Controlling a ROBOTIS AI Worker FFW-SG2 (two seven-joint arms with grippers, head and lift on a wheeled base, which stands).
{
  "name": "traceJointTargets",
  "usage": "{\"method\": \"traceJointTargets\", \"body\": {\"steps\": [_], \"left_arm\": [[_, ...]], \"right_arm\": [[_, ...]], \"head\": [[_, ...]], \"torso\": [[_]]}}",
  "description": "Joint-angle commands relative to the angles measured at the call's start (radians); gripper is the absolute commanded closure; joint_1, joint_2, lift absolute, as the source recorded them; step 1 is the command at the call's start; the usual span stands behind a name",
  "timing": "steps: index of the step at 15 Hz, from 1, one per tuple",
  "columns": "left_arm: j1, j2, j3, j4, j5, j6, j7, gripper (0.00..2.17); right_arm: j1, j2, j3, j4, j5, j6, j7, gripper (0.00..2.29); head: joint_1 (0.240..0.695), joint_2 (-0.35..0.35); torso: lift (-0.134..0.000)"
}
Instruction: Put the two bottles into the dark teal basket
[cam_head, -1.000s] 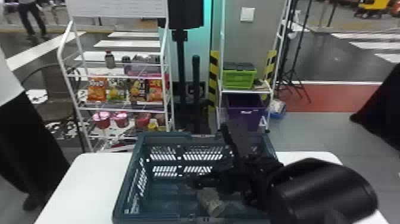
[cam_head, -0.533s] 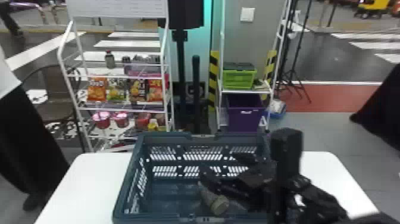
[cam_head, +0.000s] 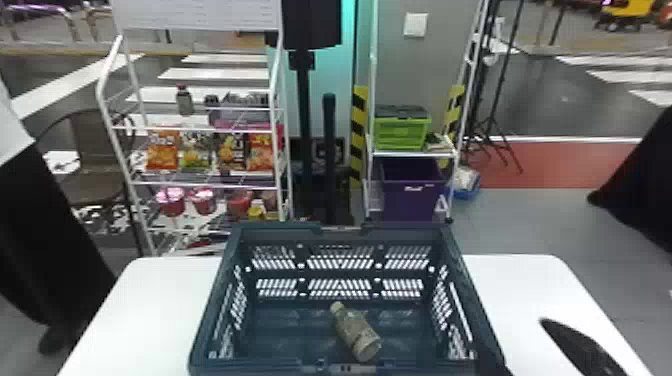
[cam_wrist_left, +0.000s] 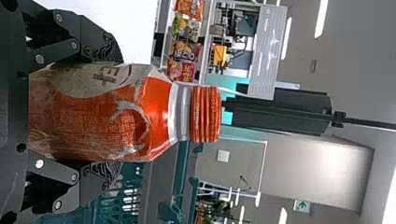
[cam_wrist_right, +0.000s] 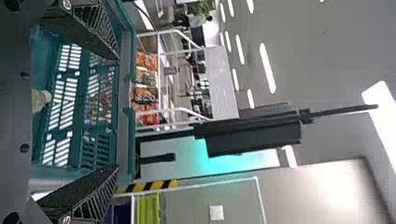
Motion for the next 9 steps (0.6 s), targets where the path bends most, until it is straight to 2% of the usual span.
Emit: {"method": "traceJointTargets", "body": {"steps": [1,2,5,9], "left_arm": [[0.027,0.0,-0.003,-0.044,-0.015,0.011,0.007,2.15],[0.036,-0.001,-0.004,-0.059,-0.019,0.02,0.01,2.15],[0.044,0.0,-0.021,-0.102,-0.047,0.066,0.035,2.15],[0.05,0.0,-0.026,-0.179,-0.062,0.149,0.056,2.15]], "right_arm": [[0.134,0.002,-0.041,0.031,0.0,-0.165,0.009,0.06],[0.174,0.016,-0.046,0.047,-0.002,-0.193,0.022,0.07],[0.231,0.097,-0.049,0.105,0.026,-0.196,0.023,0.08],[0.254,0.135,-0.049,0.156,0.052,-0.202,0.029,0.08]], "head": [[0.499,0.0],[0.499,0.0],[0.499,0.0],[0.499,0.0]], "torso": [[0.0],[0.0],[0.0],[0.0]]}}
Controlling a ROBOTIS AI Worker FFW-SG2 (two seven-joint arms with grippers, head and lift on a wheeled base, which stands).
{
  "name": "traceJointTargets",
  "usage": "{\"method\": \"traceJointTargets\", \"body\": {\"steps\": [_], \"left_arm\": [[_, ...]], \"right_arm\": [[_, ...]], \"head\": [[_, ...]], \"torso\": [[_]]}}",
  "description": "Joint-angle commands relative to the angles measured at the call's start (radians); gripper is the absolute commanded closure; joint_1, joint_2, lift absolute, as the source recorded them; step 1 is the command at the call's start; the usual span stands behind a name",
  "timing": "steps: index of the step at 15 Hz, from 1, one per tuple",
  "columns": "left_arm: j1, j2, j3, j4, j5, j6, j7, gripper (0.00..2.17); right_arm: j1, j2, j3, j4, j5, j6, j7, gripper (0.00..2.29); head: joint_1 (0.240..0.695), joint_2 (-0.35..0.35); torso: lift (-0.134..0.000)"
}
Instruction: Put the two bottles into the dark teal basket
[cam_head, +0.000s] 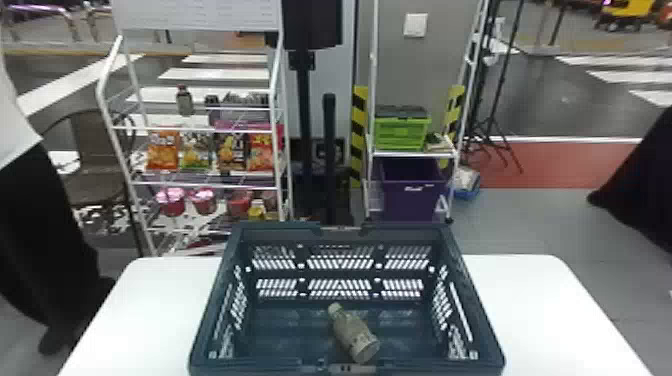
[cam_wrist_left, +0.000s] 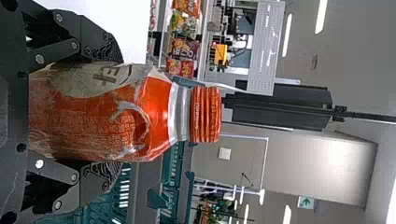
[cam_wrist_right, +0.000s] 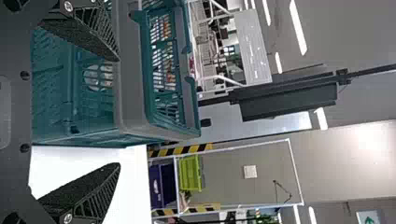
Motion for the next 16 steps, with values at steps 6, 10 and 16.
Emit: {"method": "traceJointTargets", "body": {"steps": [6,10,16], "left_arm": [[0.02,0.002,0.051,-0.275,-0.008,0.259,0.032,2.15],[-0.051,0.006,0.061,-0.494,-0.055,0.52,0.056,2.15],[-0.396,0.008,-0.05,-0.614,-0.091,1.02,0.024,2.15]], "right_arm": [[-0.001,0.011,-0.018,0.07,0.006,0.044,0.004,0.08],[0.003,0.011,-0.019,0.079,0.011,0.041,0.004,0.08],[0.011,0.011,-0.023,0.082,0.014,0.029,0.004,0.09]], "head": [[0.499,0.0],[0.499,0.0],[0.499,0.0]], "torso": [[0.0],[0.0],[0.0]]}}
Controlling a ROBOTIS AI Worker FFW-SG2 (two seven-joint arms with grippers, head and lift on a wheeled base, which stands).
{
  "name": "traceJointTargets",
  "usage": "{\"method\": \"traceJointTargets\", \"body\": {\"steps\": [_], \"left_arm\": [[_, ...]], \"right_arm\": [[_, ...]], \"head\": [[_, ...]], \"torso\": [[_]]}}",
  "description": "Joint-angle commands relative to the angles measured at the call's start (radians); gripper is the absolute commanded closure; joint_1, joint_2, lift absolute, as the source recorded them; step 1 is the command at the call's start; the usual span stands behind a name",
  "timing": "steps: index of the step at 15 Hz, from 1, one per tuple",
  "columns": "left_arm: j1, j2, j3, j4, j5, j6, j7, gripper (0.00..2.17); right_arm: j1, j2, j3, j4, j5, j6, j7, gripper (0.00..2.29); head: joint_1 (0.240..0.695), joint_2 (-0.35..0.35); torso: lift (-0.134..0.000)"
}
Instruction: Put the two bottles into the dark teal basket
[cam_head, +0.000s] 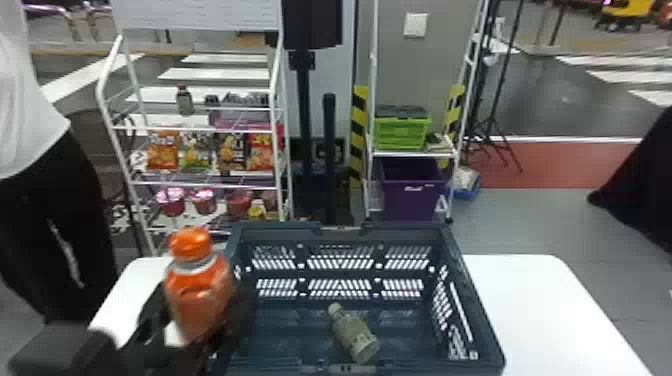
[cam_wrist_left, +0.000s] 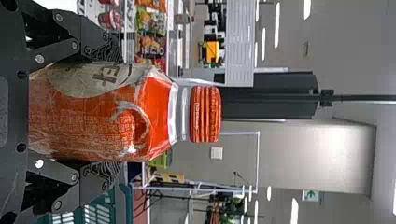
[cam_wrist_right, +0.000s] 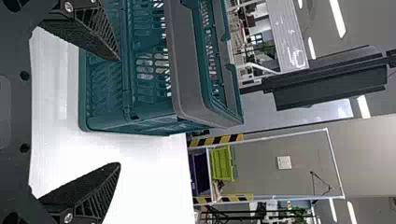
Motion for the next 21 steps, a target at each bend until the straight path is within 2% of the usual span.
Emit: {"method": "traceJointTargets", "body": {"steps": [1,3,4,6,9,10,12,13,15,17,18,19,21], "left_arm": [[-0.149,-0.009,-0.053,0.028,-0.011,0.165,-0.033,2.15],[-0.276,-0.014,-0.071,0.098,-0.008,0.291,-0.09,2.15],[-0.356,-0.008,-0.074,0.135,0.003,0.417,-0.118,2.15],[-0.526,0.041,-0.151,0.195,0.003,0.61,-0.157,2.15],[-0.744,0.051,-0.22,0.327,0.001,0.813,-0.253,2.15],[-0.838,0.058,-0.259,0.384,0.0,0.908,-0.311,2.15],[-0.977,0.048,-0.311,0.565,-0.016,1.012,-0.435,2.15],[-1.043,0.043,-0.348,0.671,-0.034,1.018,-0.481,2.15],[-1.134,0.015,-0.392,0.862,-0.048,1.015,-0.524,2.15],[-1.204,-0.029,-0.426,1.059,-0.112,0.96,-0.579,2.15],[-1.23,-0.061,-0.433,1.157,-0.157,0.905,-0.621,2.15],[-1.244,-0.073,-0.429,1.223,-0.217,0.856,-0.667,2.15],[-1.264,-0.073,-0.387,1.353,-0.336,0.757,-0.756,2.15]], "right_arm": [[0.001,0.001,-0.003,-0.001,0.002,-0.003,0.0,0.09],[0.001,0.001,-0.001,-0.004,0.006,-0.003,0.0,0.09],[-0.001,0.001,-0.001,-0.005,0.012,0.003,0.0,0.09],[-0.004,0.001,-0.001,-0.005,0.017,0.009,-0.002,0.09],[-0.005,0.001,-0.001,0.007,0.026,0.016,-0.002,0.09],[-0.007,0.001,-0.001,0.015,0.028,0.012,-0.002,0.09],[-0.008,0.001,-0.001,0.024,0.034,0.012,-0.002,0.09],[-0.008,0.001,-0.001,0.027,0.034,0.012,-0.002,0.09],[-0.01,0.001,-0.001,0.033,0.032,0.012,-0.002,0.09],[-0.014,0.001,0.0,0.042,0.032,0.012,-0.002,0.1],[-0.019,0.001,0.003,0.044,0.034,0.016,-0.002,0.1],[-0.022,0.001,0.006,0.045,0.034,0.016,-0.002,0.1],[-0.03,0.001,0.01,0.048,0.035,0.025,-0.002,0.1]], "head": [[0.499,0.0],[0.499,0.0],[0.499,0.0],[0.499,0.0],[0.499,0.0],[0.499,0.0],[0.499,0.0],[0.499,0.0],[0.499,0.0],[0.499,0.0],[0.499,0.0],[0.499,0.0],[0.499,0.0]], "torso": [[0.0],[0.0],[0.0],[0.0],[0.0],[0.0],[0.0],[0.0],[0.0],[0.0],[0.0],[0.0],[0.0]]}}
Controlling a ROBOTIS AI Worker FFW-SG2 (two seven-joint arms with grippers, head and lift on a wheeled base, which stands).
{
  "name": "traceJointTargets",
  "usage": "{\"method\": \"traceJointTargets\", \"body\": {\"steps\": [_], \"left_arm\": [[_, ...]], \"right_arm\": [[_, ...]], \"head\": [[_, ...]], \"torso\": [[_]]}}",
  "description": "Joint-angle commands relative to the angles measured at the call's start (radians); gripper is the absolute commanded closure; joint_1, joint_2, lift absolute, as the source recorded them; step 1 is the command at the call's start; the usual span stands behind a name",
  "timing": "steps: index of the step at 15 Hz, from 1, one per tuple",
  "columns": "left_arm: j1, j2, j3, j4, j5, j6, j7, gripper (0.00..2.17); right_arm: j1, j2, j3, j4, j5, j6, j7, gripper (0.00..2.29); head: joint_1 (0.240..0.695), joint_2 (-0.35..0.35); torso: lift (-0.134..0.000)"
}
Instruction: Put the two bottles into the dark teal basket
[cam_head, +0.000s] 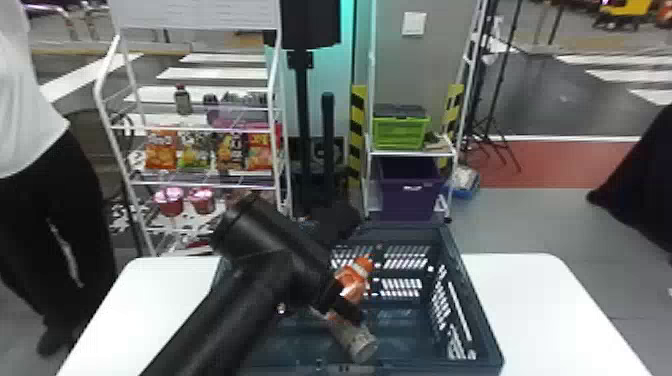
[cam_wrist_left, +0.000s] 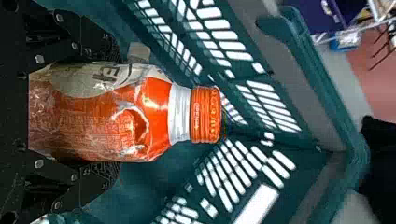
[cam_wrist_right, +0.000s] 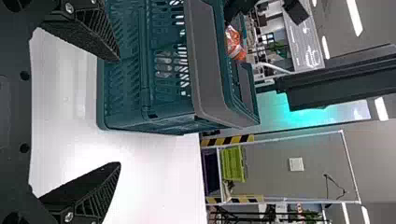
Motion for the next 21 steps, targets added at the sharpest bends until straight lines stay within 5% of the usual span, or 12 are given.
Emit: {"method": "traceJointTargets", "body": {"steps": [1,3,4,5,6,7,13,18,21], "left_arm": [[-0.01,-0.007,0.078,0.117,-0.166,-0.127,-0.068,2.15],[0.014,-0.007,0.144,0.106,-0.245,-0.176,-0.111,2.04],[0.025,-0.007,0.153,0.097,-0.245,-0.176,-0.113,1.65],[0.04,-0.007,0.166,0.061,-0.245,-0.176,-0.116,0.91],[0.046,-0.007,0.164,0.043,-0.255,-0.173,-0.137,0.48],[0.048,-0.007,0.17,0.04,-0.265,-0.173,-0.151,0.37],[0.088,-0.007,0.249,-0.064,-0.249,-0.173,-0.205,0.34],[0.264,-0.007,0.413,-0.485,-0.091,-0.173,-0.142,0.19],[0.441,-0.007,0.529,-0.761,0.066,-0.167,-0.019,0.19]], "right_arm": [[-0.009,0.001,0.002,0.007,0.001,0.009,0.0,0.1],[-0.02,0.001,0.0,0.007,-0.001,0.03,0.0,0.1],[-0.025,0.001,0.0,0.008,-0.001,0.043,0.0,0.1],[-0.033,0.001,0.002,0.01,0.001,0.058,0.0,0.1],[-0.037,0.001,0.002,0.01,0.001,0.064,0.0,0.1],[-0.045,0.001,0.002,0.011,0.001,0.079,0.0,0.1],[-0.066,0.001,0.0,0.011,0.001,0.144,0.0,0.1],[-0.074,0.001,0.002,0.002,0.001,0.168,0.0,0.1],[-0.06,0.001,0.002,-0.032,0.001,0.153,0.0,0.1]], "head": [[0.499,0.0],[0.499,0.0],[0.499,0.0],[0.499,0.0],[0.499,0.0],[0.499,0.0],[0.499,0.0],[0.499,0.0],[0.499,0.0]], "torso": [[0.0],[0.0],[0.0],[0.0],[0.0],[0.0],[0.0],[0.0],[0.0]]}}
